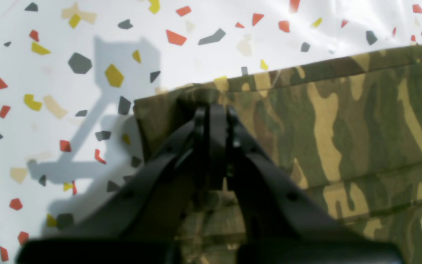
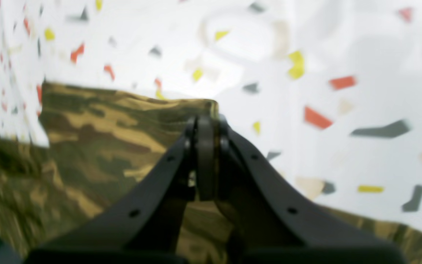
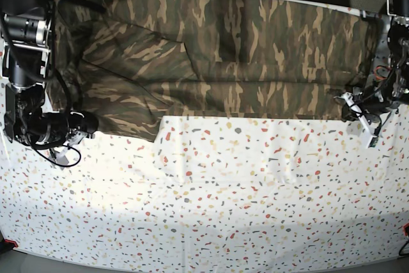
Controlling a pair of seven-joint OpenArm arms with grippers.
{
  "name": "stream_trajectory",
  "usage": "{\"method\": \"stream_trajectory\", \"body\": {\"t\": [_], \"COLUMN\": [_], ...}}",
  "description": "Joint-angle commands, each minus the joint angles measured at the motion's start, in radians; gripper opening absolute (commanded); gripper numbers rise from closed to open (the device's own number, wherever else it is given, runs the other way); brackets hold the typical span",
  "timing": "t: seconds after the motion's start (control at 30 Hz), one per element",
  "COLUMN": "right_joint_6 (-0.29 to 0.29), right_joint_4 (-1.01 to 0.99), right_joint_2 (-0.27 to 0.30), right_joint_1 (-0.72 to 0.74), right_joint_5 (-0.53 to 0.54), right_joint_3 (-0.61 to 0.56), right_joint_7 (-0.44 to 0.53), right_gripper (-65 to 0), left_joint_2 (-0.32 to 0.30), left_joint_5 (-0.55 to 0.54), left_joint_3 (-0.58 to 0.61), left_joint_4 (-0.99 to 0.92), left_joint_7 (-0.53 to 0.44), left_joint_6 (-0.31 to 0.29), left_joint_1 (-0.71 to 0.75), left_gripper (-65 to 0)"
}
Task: Fold the T-shirt properly
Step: 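Regrasp the folded edge with both grippers and pull it toward the collar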
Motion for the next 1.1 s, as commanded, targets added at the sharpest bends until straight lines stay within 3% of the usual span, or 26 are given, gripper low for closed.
{"method": "stream_trajectory", "body": {"t": [0.0,0.27,0.43,0.6,0.8,1.07], "right_joint_6": [0.009,0.009,0.009,0.009,0.009,0.009], "right_joint_4": [0.012,0.14,0.341,0.526,0.745,1.009], "right_joint_2": [0.017,0.031,0.035,0.036,0.036,0.035], "right_joint_1": [0.024,-0.035,-0.128,-0.235,-0.391,-0.618], "right_joint_5": [0.021,0.171,0.26,0.373,0.43,0.43], "right_joint_3": [0.002,0.002,0.002,0.012,0.127,0.315], "right_joint_7": [0.0,-0.031,-0.112,-0.253,-0.272,-0.273], "right_gripper": [-65.0,-65.0,-65.0,-65.0,-65.0,-65.0], "left_joint_2": [-0.018,-0.018,-0.018,-0.03,-0.066,-0.095], "left_joint_5": [-0.023,-0.023,-0.023,-0.01,0.122,0.17], "left_joint_3": [-0.008,-0.008,-0.008,-0.008,-0.008,-0.009], "left_joint_4": [0.013,0.033,0.104,0.214,0.348,0.491], "left_joint_7": [-0.02,-0.018,0.013,0.035,0.04,0.053], "left_joint_6": [0.004,0.005,0.01,0.077,0.159,0.183], "left_joint_1": [-0.019,-0.019,-0.015,0.024,0.143,0.251], "left_gripper": [-65.0,-65.0,-65.0,-65.0,-65.0,-65.0]}}
